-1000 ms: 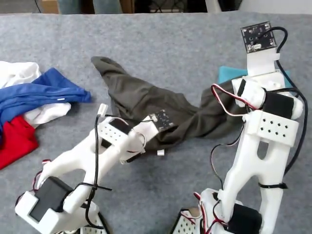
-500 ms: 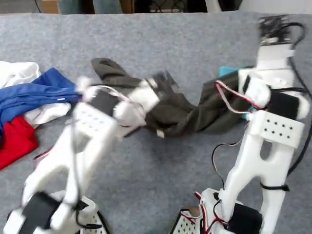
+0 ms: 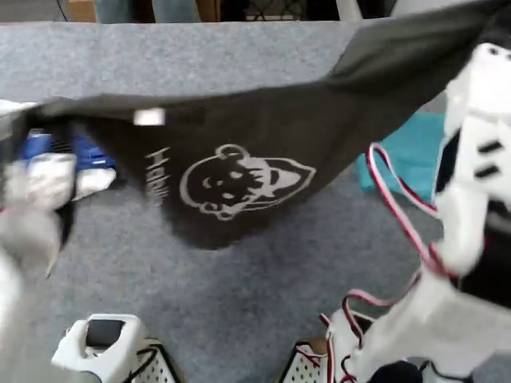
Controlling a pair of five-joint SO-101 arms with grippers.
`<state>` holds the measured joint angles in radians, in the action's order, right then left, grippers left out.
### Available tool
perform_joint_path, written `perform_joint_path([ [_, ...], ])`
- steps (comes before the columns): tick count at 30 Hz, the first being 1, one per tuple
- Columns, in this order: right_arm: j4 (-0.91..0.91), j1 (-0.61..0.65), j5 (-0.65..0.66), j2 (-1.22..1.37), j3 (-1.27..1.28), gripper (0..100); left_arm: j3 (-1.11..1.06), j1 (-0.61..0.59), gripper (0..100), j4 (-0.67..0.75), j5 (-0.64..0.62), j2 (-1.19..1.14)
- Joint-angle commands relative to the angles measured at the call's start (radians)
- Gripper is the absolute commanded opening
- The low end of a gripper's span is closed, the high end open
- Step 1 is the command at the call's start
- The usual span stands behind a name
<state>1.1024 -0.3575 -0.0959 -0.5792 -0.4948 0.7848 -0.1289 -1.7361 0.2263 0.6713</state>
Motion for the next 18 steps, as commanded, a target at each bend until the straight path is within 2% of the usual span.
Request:
perform_joint_path([
  [1,-0.018,-0.009,-0.015,-0.022,-0.176,1.4,0.176,-0.11,3,-0.005,-0.04,-0.021],
  [5,-0.025,-0.009,-0.015,-0.036,-0.348,1.4,0.269,-0.163,3,0.0,-0.057,-0.021],
  [10,-0.037,-0.011,-0.009,-0.028,-0.552,1.4,0.323,-0.168,3,0.0,-0.051,-0.023],
  [18,-0.137,-0.012,0.054,-0.031,-0.59,1.4,0.257,-0.168,3,-0.009,-0.029,-0.014],
])
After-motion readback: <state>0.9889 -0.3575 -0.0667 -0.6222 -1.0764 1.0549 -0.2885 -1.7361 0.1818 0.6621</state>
